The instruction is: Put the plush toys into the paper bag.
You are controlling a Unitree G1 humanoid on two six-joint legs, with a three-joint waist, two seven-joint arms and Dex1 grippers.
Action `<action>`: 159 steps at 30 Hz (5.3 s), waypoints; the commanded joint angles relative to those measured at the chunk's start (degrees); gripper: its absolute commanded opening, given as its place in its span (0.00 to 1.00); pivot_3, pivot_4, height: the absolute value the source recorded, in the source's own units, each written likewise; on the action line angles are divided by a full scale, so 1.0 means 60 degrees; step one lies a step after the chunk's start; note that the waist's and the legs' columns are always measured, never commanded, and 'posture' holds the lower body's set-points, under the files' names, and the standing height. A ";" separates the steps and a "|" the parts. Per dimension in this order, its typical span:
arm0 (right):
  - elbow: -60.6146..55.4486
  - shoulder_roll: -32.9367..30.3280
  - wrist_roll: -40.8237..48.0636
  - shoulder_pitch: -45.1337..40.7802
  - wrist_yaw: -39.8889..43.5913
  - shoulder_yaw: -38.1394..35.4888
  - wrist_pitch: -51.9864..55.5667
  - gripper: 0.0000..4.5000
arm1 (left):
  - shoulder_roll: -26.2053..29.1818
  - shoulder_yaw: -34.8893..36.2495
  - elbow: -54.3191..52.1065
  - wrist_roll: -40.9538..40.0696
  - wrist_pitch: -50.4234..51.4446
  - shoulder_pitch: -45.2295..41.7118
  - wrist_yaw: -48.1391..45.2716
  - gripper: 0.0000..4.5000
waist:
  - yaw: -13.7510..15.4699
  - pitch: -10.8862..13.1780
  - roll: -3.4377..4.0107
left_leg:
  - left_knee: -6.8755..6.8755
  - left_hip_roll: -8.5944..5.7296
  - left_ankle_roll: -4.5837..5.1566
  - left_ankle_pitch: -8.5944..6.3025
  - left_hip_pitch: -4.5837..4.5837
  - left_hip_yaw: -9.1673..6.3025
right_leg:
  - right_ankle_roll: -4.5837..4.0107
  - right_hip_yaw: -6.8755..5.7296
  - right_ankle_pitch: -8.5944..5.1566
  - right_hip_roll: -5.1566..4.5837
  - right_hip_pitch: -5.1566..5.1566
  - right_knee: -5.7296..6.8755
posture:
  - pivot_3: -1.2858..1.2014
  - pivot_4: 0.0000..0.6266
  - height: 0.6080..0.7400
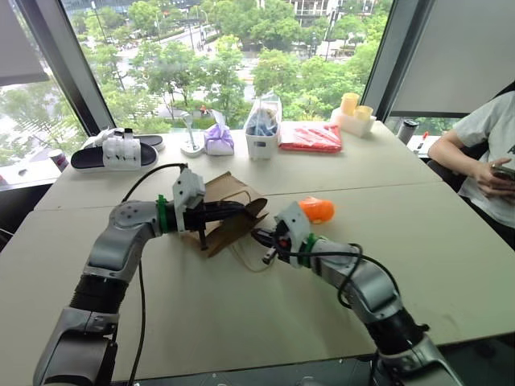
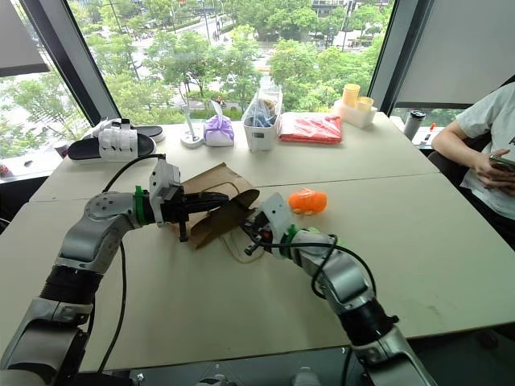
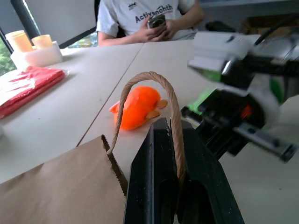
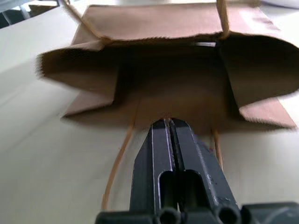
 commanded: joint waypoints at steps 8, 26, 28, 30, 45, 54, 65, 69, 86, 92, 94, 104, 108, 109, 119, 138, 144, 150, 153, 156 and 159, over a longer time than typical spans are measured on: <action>0.3903 0.1811 -0.1044 -0.1141 -0.0047 -0.0062 -0.2125 0.00 | -0.0036 0.1404 -0.1665 -0.1310 0.1826 -0.0021 0.1630 0.01 | -0.0073 0.0000 0.0000 | -0.0004 -0.0001 -0.0009 0.0005 -0.0001 -0.0017 | 0.0000 0.0002 0.0000 0.0000 -0.0002 0.0004 | 0.52 0.24 1.00; 0.4457 0.1833 -0.1997 -0.0456 0.0144 -0.0113 -0.2257 0.00 | 0.0345 0.3025 -0.0162 -0.1756 0.1851 -0.2402 0.3468 0.01 | -0.0093 -0.0006 0.0003 | 0.0001 -0.0006 -0.0026 0.0014 0.0005 -0.0016 | -0.0001 0.0008 0.0001 0.0001 -0.0009 0.0032 | 0.52 0.24 1.00; 0.4157 0.1794 -0.2007 -0.0360 0.0128 -0.0168 -0.2176 0.00 | 0.0152 0.2773 -0.0517 -0.1853 0.1975 -0.2003 0.3349 0.01 | -0.0097 -0.0007 0.0005 | -0.0002 -0.0005 -0.0026 0.0014 0.0009 -0.0017 | -0.0001 0.0009 0.0001 0.0001 -0.0011 0.0037 | 0.52 0.24 1.00; 0.3671 0.1733 -0.1969 -0.0280 0.0076 -0.0292 -0.2014 0.00 | -0.0124 0.2488 -0.1008 -0.1969 0.2158 -0.1455 0.3266 0.01 | -0.0100 -0.0008 0.0006 | -0.0003 -0.0004 -0.0027 0.0014 0.0010 -0.0017 | -0.0001 0.0010 0.0001 0.0000 -0.0012 0.0042 | 0.52 0.24 1.00; -0.5260 -0.1463 -0.0432 0.1647 0.0400 -0.3062 0.3336 0.53 | -0.1004 0.1329 -0.1828 -0.1783 0.1813 0.0346 0.2630 0.00 | 0.0039 -0.0007 0.0005 | 0.0002 -0.0005 0.0000 -0.0001 -0.0007 -0.0013 | -0.0002 0.0014 0.0000 -0.0002 -0.0027 0.0044 | 0.52 0.24 1.00; -0.7071 -0.2566 0.0696 0.4142 0.0378 -0.4836 0.5331 0.99 | -0.1282 0.1182 -0.1671 -0.1683 0.1735 0.0288 0.2497 0.00 | 0.0219 -0.0008 0.0001 | 0.0010 -0.0001 0.0040 -0.0024 0.0013 0.0017 | -0.0004 0.0008 -0.0001 0.0000 0.0020 0.0010 | 0.52 0.24 1.00; -0.4651 -0.2499 -0.0363 0.5483 -0.0053 -0.3712 0.2121 0.99 | -0.1398 0.1181 -0.1569 -0.1619 0.1700 0.0154 0.2594 0.00 | 0.0221 -0.0009 -0.0001 | 0.0020 -0.0002 0.0041 -0.0024 0.0020 0.0023 | -0.0003 0.0009 0.0000 -0.0002 0.0033 0.0006 | 0.52 0.24 1.00; -0.4320 -0.2738 -0.0730 0.5483 0.0048 -0.3518 0.0972 0.80 | -0.1356 0.1202 -0.1721 -0.1643 0.1749 0.0259 0.2737 0.00 | 0.0224 -0.0009 -0.0001 | 0.0021 -0.0003 0.0041 -0.0024 0.0020 0.0022 | -0.0003 0.0009 0.0000 -0.0002 0.0034 0.0006 | 0.52 0.24 1.00; -0.5235 -0.2610 0.0185 0.2281 0.0905 -0.1774 0.1812 0.02 | -0.0899 0.1567 -0.1862 -0.2070 0.2419 0.0102 0.2950 0.00 | 0.0234 -0.0006 -0.0003 | 0.0016 0.0002 0.0041 -0.0024 0.0019 0.0005 | -0.0004 -0.0004 -0.0001 0.0003 0.0033 0.0003 | 0.52 0.24 1.00; -0.3145 -0.1643 -0.0684 0.1052 0.1045 -0.0153 0.0522 0.02 | -0.0927 0.1735 -0.2010 -0.2480 0.2886 -0.0124 0.3233 0.00 | 0.0197 -0.0004 -0.0006 | 0.0020 -0.0005 0.0038 -0.0022 0.0007 0.0004 | -0.0003 0.0001 0.0001 -0.0002 0.0028 -0.0011 | 0.52 0.24 1.00; -0.2267 -0.1261 -0.0970 0.0523 0.1089 0.0192 0.0064 0.02 | -0.0924 0.1701 -0.2146 -0.2631 0.3044 -0.0064 0.3229 0.00 | 0.0180 -0.0004 -0.0006 | 0.0015 -0.0004 0.0024 -0.0014 0.0009 0.0004 | -0.0004 0.0001 0.0001 -0.0001 0.0024 -0.0007 | 0.52 0.24 1.00; 0.2998 0.1024 -0.1614 -0.2179 0.1713 0.0659 -0.2359 0.02 | -0.0968 0.1707 -0.2922 -0.3315 0.3879 0.0448 0.3587 0.00 | 0.0107 -0.0003 -0.0005 | 0.0002 -0.0002 -0.0028 0.0015 0.0010 0.0001 | -0.0005 0.0004 0.0002 0.0002 0.0010 0.0005 | 0.52 0.24 1.00; 0.4769 0.1444 -0.1821 -0.2951 0.2349 0.0711 -0.3274 0.19 | -0.1108 0.1735 -0.2913 -0.3264 0.3783 0.0436 0.3790 0.00 | 0.0125 -0.0003 -0.0005 | 0.0001 -0.0003 -0.0032 0.0017 0.0009 -0.0004 | -0.0007 0.0004 0.0002 0.0002 0.0008 0.0007 | 0.52 0.24 1.00; 0.4895 0.1483 -0.1828 -0.3080 0.2461 0.0656 -0.3362 0.25 | -0.1145 0.1731 -0.2880 -0.3239 0.3751 0.0415 0.3820 0.00 | 0.0134 -0.0003 -0.0005 | 0.0002 -0.0004 -0.0032 0.0017 0.0009 -0.0004 | -0.0006 0.0004 0.0002 0.0002 0.0007 0.0006 | 0.52 0.24 1.00; 0.0860 0.0024 -0.1622 -0.1932 0.3188 0.0164 -0.1661 0.77 | -0.1130 0.1939 -0.2502 -0.3051 0.3411 0.0520 0.3899 0.00 | 0.0156 -0.0003 -0.0004 | 0.0001 -0.0004 -0.0033 0.0016 0.0005 -0.0012 | -0.0006 0.0004 0.0002 0.0002 -0.0003 0.0014 | 0.52 0.24 1.00; 0.2409 -0.2598 -0.2423 -0.0493 0.0810 -0.2229 -0.2205 0.77 | -0.0980 0.1548 -0.2205 -0.2819 0.3168 0.0578 0.3399 0.00 | 0.0161 -0.0002 -0.0002 | 0.0007 -0.0002 0.0004 -0.0002 0.0012 0.0025 | -0.0016 0.0009 0.0008 0.0002 0.0013 0.0008 | 0.52 0.24 1.00; 0.5681 -0.1798 -0.2747 -0.1695 -0.0075 -0.2208 -0.3770 0.77 | -0.0992 0.1641 -0.2359 -0.2683 0.3101 0.0698 0.3481 0.00 | 0.0119 -0.0002 -0.0003 | -0.0001 0.0000 -0.0032 0.0018 0.0006 0.0031 | -0.0017 0.0015 0.0008 0.0001 0.0000 0.0001 | 0.52 0.24 1.00; 0.7193 -0.1537 -0.3355 -0.2282 -0.0554 -0.1877 -0.4726 0.77 | -0.0988 0.1712 -0.2587 -0.2713 0.3121 0.0805 0.3668 0.00 | 0.0129 -0.0002 -0.0003 | 0.0002 -0.0001 -0.0032 0.0018 0.0007 0.0029 | -0.0016 0.0015 0.0009 0.0001 0.0004 0.0001 | 0.52 0.24 1.00; 0.7513 -0.1524 -0.3514 -0.2448 -0.0719 -0.1856 -0.4998 0.65 | -0.0980 0.1737 -0.2678 -0.2728 0.3138 0.0861 0.3742 0.00 | 0.0115 -0.0003 -0.0003 | 0.0004 -0.0001 -0.0032 0.0018 0.0007 0.0028 | -0.0016 0.0015 0.0009 0.0001 0.0005 0.0002 | 0.52 0.24 1.00; 0.7678 -0.1616 -0.3565 -0.2532 -0.0755 -0.1914 -0.5118 0.37 | -0.0997 0.1754 -0.2710 -0.2749 0.3149 0.0891 0.3809 0.00 | 0.0074 -0.0003 -0.0003 | 0.0002 -0.0001 -0.0033 0.0019 0.0008 0.0026 | -0.0017 0.0015 0.0009 0.0002 0.0004 0.0004 | 0.52 0.24 1.00; 0.7469 -0.1706 -0.3512 -0.2463 -0.0707 -0.2036 -0.5051 0.09 | -0.1018 0.1754 -0.2722 -0.2776 0.3175 0.0883 0.3844 0.00 | -0.0005 -0.0003 -0.0003 | 0.0002 -0.0001 -0.0033 0.0019 0.0008 0.0025 | -0.0017 0.0014 0.0009 0.0003 0.0005 0.0005 | 0.52 0.24 1.00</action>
